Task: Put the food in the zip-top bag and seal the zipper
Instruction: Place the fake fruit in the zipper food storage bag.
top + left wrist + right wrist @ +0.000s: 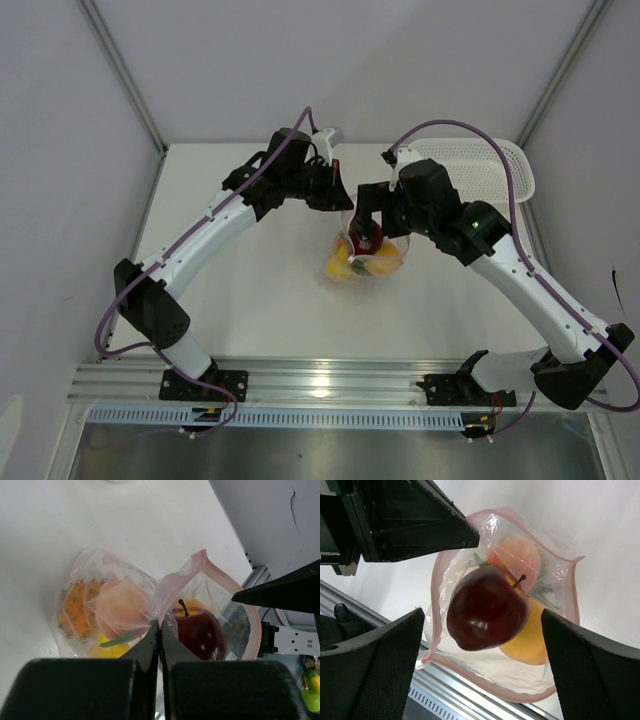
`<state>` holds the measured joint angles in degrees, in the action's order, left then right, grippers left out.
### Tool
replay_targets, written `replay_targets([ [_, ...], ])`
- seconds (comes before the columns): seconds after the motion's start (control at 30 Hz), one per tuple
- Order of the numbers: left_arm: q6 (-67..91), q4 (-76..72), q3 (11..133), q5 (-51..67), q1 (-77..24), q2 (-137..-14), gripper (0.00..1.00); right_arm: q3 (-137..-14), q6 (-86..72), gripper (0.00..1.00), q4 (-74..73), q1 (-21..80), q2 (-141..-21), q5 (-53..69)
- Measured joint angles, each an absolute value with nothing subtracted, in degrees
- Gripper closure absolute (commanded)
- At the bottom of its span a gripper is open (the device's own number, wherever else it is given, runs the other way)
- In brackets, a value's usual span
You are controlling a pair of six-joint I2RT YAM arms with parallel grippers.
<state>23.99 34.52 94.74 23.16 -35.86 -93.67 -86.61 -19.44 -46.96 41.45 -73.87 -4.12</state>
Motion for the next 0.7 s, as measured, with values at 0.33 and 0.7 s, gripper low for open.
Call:
replay_targets([
  [0.33, 24.0, 34.5, 94.7, 23.2, -35.9, -93.6, 1.00, -89.2, -19.4, 0.01, -49.6, 37.4, -74.0, -9.5],
  [0.7, 23.9, 34.5, 94.7, 23.2, -35.9, -92.8, 0.99, -88.6, -17.6, 0.23, -52.8, 29.1, -75.8, -9.0],
])
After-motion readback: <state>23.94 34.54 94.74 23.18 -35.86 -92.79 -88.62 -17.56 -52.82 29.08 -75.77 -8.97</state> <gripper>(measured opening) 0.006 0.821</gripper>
